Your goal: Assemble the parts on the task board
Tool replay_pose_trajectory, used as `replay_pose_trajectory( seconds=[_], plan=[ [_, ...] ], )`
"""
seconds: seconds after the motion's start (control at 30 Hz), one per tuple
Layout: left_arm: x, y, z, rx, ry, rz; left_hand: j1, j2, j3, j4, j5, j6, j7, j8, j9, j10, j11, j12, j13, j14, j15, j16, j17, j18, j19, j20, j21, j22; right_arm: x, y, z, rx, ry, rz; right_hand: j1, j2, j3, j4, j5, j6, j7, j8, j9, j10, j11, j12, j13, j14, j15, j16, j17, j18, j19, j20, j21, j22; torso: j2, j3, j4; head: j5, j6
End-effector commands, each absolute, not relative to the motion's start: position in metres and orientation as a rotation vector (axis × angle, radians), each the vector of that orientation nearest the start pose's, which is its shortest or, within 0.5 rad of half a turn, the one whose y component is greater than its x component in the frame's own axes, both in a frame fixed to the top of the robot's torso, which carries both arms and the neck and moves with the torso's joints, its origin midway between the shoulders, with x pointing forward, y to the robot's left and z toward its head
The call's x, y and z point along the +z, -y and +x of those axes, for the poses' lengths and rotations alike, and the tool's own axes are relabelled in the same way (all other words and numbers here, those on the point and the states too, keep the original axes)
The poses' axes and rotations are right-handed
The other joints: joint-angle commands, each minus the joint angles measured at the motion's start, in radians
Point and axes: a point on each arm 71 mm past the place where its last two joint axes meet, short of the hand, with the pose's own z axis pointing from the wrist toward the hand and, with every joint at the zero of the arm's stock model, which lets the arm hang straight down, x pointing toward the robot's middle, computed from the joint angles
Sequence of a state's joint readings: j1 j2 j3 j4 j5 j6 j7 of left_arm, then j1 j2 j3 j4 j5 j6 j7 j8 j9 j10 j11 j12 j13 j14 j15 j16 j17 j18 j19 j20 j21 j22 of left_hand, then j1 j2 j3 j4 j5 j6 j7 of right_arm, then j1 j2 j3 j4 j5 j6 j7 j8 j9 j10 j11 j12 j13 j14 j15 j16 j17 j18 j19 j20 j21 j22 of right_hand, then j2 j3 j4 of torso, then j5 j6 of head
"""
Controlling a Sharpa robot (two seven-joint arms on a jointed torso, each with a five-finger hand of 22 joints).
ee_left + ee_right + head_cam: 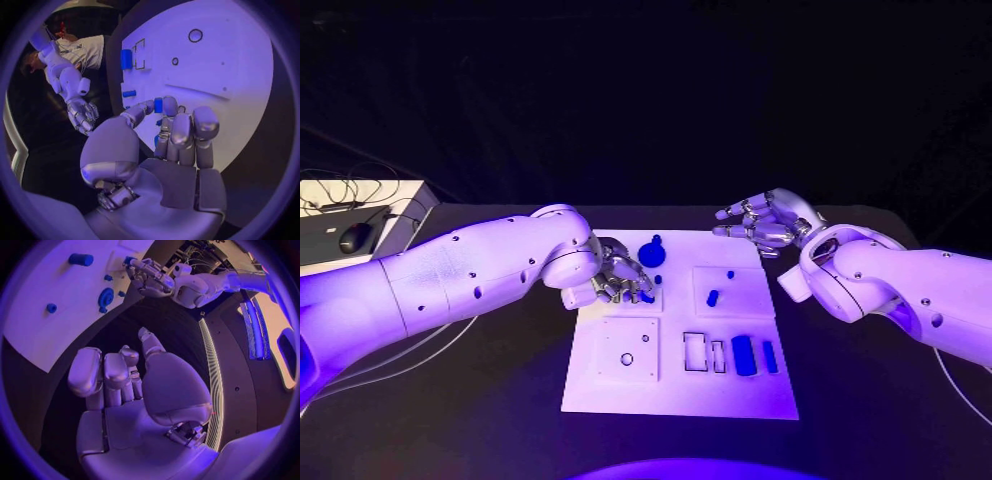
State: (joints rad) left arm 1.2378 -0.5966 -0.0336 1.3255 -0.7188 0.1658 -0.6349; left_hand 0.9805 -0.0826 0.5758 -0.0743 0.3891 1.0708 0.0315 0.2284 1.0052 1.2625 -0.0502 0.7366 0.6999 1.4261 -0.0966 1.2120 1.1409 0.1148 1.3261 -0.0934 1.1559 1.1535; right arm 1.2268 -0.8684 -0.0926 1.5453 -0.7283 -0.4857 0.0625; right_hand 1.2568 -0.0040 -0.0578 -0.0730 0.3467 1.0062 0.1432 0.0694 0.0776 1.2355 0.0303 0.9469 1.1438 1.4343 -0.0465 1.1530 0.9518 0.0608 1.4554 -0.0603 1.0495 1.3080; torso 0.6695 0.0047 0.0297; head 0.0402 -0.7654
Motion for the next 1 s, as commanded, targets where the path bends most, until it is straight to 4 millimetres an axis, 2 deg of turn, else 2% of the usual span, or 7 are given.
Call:
replay_pose_trajectory(
  seconds=[0.03,0.17,0.3,0.43,0.73,1.0],
  plan=[
    [-0.222,-0.146,0.5,-0.602,-2.485,-0.496,0.009,0.006,0.115,-0.118,0.024,0.018,-0.011,0.006,0.0,0.019,-0.011,-0.004,-0.002,0.004,-0.007,0.005,0.002,-0.008,0.003,-0.007,0.007,0.002,-0.186,0.217,0.484,1.002,-1.633,0.521,-0.007,0.006,-0.003,0.001,0.004,-0.001,0.004,0.002,0.001,-0.002,-0.004,-0.003,0.001,0.003,-0.003,-0.003,0.001,0.015,-0.002,-0.001,-0.002,0.138,-0.001,0.0012,0.0004,0.003,0.003],
    [-0.218,-0.155,0.498,-0.587,-2.458,-0.497,0.014,-0.002,0.105,-0.116,0.069,0.026,-0.013,0.005,0.0,0.026,-0.013,-0.008,-0.003,0.005,-0.009,0.008,0.005,-0.009,0.005,-0.01,0.006,0.003,-0.186,0.219,0.485,0.998,-1.629,0.522,-0.008,0.005,-0.004,0.001,0.004,-0.001,0.004,0.002,0.001,-0.002,-0.004,-0.004,0.001,0.003,-0.003,-0.004,0.0,0.015,-0.002,-0.001,-0.003,0.138,-0.004,0.0025,0.0021,0.003,0.001],
    [-0.215,-0.165,0.496,-0.55,-2.409,-0.503,0.016,-0.007,0.103,-0.113,0.09,0.032,-0.014,0.005,0.0,0.031,-0.015,-0.011,-0.004,0.006,-0.01,0.01,0.006,-0.009,0.008,-0.011,0.007,0.006,-0.186,0.222,0.487,0.99,-1.623,0.519,-0.007,0.004,-0.004,0.0,0.005,-0.001,0.004,0.002,0.001,-0.002,-0.004,-0.004,0.0,0.002,-0.003,-0.005,0.0,0.015,-0.003,-0.001,-0.005,0.138,-0.007,0.0034,0.0034,0.002,-0.002],
    [-0.213,-0.169,0.497,-0.524,-2.375,-0.509,0.012,-0.014,0.108,-0.114,0.113,0.042,-0.018,0.005,-0.001,0.04,-0.018,-0.015,-0.006,0.007,-0.011,0.015,0.009,-0.012,0.011,-0.012,0.01,0.009,-0.186,0.224,0.488,0.983,-1.617,0.514,-0.007,0.004,-0.004,0.0,0.005,-0.001,0.004,0.002,0.001,-0.002,-0.004,-0.004,0.0,0.002,-0.003,-0.005,0.0,0.015,-0.003,-0.001,-0.005,0.138,-0.005,0.0024,0.0028,0.004,-0.002],
    [-0.216,-0.167,0.498,-0.479,-2.348,-0.496,0.008,-0.017,0.11,-0.117,0.12,0.047,-0.019,0.002,0.0,0.045,-0.019,-0.022,-0.004,0.007,-0.012,0.016,0.007,-0.015,0.013,-0.015,0.008,0.011,-0.186,0.224,0.489,0.979,-1.611,0.505,-0.007,0.002,-0.003,-0.001,0.005,-0.001,0.004,0.002,0.001,-0.003,-0.004,-0.006,0.0,0.003,-0.003,-0.005,-0.001,0.015,-0.002,-0.001,-0.005,0.138,-0.003,0.0021,0.0021,0.005,-0.005],
    [-0.222,-0.161,0.498,-0.46,-2.356,-0.487,0.008,-0.019,0.108,-0.116,0.12,0.048,-0.02,0.002,0.002,0.046,-0.019,-0.022,-0.002,0.007,-0.012,0.016,0.006,-0.015,0.013,-0.016,0.007,0.011,-0.186,0.224,0.489,0.98,-1.603,0.501,-0.008,0.001,-0.003,-0.002,0.005,-0.002,0.004,0.002,0.001,-0.006,-0.003,-0.01,-0.003,0.002,-0.003,-0.008,-0.004,0.016,-0.005,-0.001,-0.013,0.136,-0.004,0.0029,0.0025,0.005,-0.014]
  ],
)
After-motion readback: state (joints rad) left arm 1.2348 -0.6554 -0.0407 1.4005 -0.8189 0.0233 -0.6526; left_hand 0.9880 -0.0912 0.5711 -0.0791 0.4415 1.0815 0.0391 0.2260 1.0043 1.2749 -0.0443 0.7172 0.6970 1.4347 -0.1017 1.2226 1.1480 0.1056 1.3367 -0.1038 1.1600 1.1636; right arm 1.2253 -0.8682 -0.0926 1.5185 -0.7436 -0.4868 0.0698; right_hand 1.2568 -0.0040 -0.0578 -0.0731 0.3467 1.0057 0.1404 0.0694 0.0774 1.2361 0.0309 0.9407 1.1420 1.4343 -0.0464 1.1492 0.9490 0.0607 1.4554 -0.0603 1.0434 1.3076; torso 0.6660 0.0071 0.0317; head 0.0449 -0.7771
